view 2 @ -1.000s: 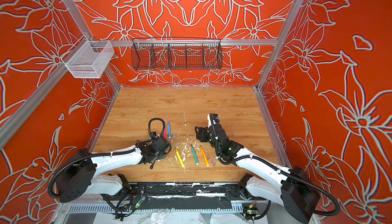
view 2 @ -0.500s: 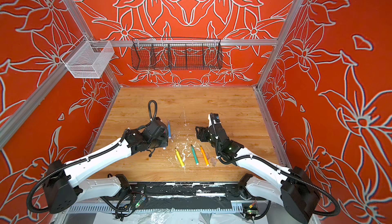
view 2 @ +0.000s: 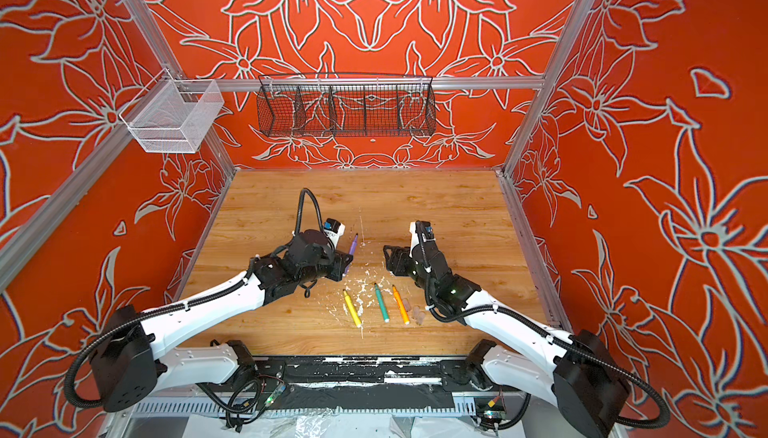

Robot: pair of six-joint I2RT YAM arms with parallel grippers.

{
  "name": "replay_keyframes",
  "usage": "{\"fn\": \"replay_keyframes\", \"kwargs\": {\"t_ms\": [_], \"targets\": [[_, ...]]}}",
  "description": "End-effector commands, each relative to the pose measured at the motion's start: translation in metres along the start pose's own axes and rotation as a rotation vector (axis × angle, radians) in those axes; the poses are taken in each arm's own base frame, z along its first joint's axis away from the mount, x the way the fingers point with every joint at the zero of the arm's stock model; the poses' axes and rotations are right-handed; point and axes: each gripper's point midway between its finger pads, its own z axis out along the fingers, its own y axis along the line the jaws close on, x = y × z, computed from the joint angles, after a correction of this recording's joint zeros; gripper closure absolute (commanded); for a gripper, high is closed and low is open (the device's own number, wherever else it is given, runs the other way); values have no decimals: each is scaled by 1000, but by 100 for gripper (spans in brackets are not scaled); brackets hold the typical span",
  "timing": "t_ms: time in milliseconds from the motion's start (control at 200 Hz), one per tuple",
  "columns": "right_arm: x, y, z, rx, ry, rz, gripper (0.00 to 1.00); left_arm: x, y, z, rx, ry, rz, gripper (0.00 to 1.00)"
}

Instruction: Insert the pens into the pen caps

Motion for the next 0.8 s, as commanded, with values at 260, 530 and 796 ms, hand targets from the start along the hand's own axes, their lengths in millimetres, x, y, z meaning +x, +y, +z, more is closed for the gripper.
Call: {"fn": "replay_keyframes", "kwargs": {"t_ms": [260, 530, 796], "targets": [[-7, 33, -16, -216, -46, 19, 30, -16, -60, -12, 321, -132, 180, 100], [5, 40, -1, -247, 25, 40, 34, -10, -73, -4, 381, -91, 194, 100], [10, 42, 1, -268, 42, 62, 34, -6, -79, 0, 396, -73, 213, 100]]}}
